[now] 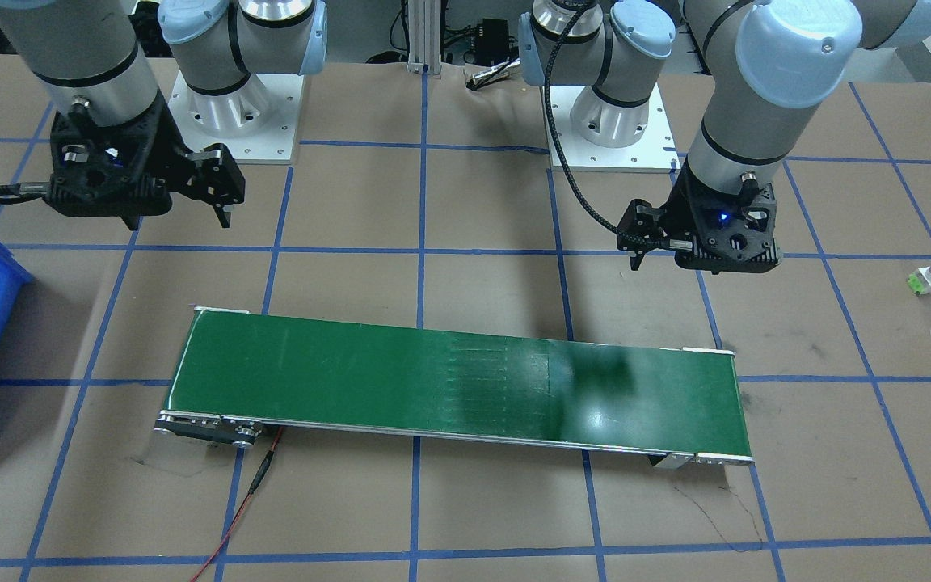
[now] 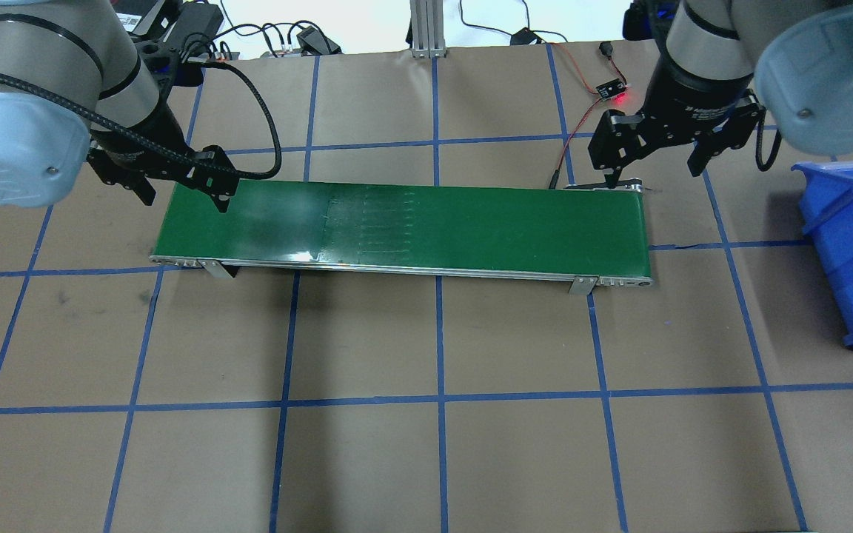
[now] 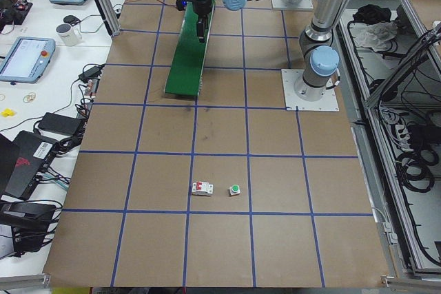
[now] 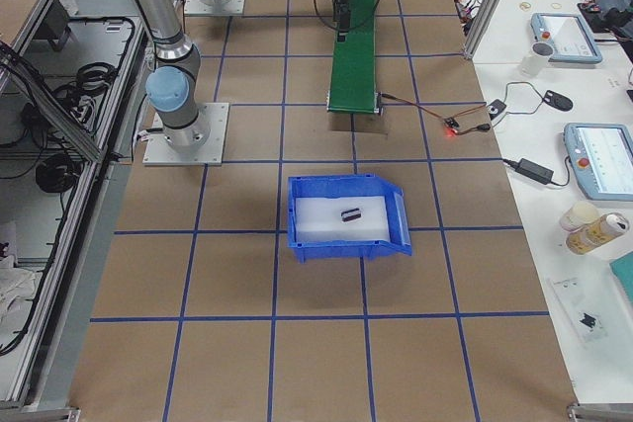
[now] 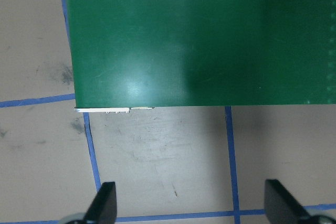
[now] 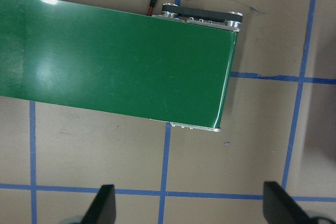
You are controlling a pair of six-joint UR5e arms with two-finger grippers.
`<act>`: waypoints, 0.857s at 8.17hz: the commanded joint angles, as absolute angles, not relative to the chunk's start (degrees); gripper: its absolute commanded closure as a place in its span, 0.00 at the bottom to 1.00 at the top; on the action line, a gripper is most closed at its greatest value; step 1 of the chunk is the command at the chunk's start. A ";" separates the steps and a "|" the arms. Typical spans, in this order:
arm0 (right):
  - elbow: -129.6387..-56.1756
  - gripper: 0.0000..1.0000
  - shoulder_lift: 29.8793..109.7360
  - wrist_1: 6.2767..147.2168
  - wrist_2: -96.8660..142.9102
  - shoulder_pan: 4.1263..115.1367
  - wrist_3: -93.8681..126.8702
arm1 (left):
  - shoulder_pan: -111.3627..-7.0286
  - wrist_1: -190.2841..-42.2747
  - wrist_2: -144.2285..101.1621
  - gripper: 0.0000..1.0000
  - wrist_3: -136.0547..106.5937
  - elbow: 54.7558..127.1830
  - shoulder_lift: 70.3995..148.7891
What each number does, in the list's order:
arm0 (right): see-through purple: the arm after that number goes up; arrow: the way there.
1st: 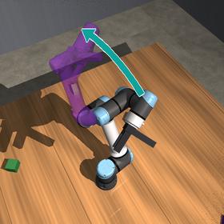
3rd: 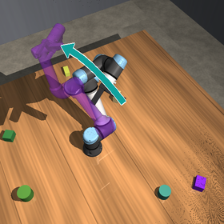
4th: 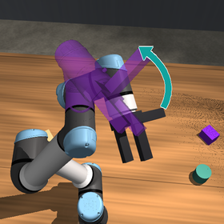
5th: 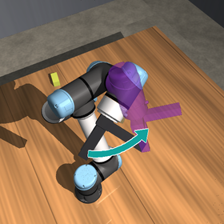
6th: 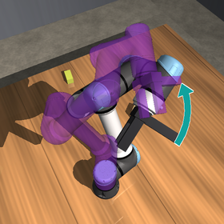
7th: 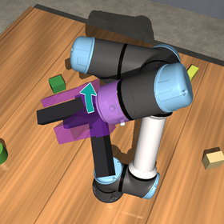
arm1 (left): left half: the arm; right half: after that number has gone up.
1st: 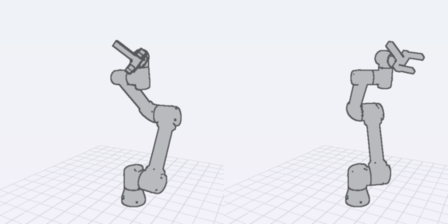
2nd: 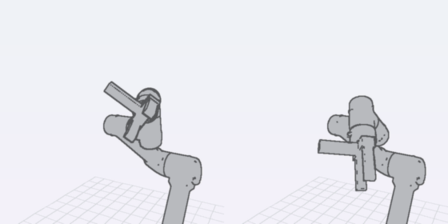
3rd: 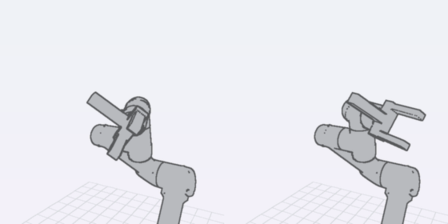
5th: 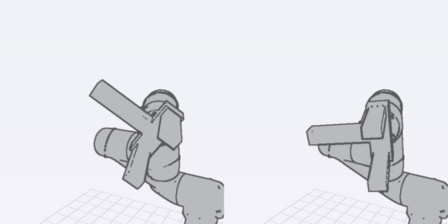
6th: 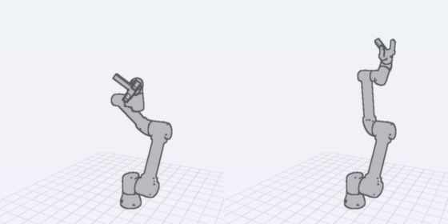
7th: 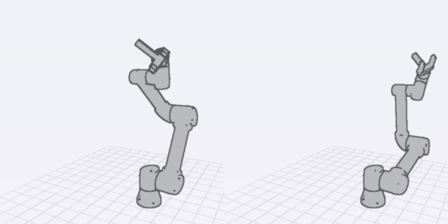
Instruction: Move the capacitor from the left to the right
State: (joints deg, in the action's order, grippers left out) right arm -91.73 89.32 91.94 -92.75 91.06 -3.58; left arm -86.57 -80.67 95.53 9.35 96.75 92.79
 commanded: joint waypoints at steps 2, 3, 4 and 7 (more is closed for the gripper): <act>-91.93 0.00 89.47 92.99 -92.37 93.78 -1.58 | -86.57 -80.33 95.45 0.00 9.49 96.77 92.99; -91.93 0.00 89.39 92.90 -92.46 93.78 -1.67 | -86.57 -80.33 95.45 0.00 9.49 96.77 92.90; -91.93 0.00 89.38 92.99 -92.37 93.78 -1.67 | -86.57 -80.33 95.45 0.00 9.49 96.68 92.90; -92.02 0.00 89.38 93.16 -92.99 93.78 -2.11 | -86.57 -80.33 95.45 0.00 9.49 96.77 92.90</act>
State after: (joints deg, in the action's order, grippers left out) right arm -92.00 89.39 93.11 -92.69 93.78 -1.89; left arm -86.57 -80.27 95.45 9.49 96.67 92.93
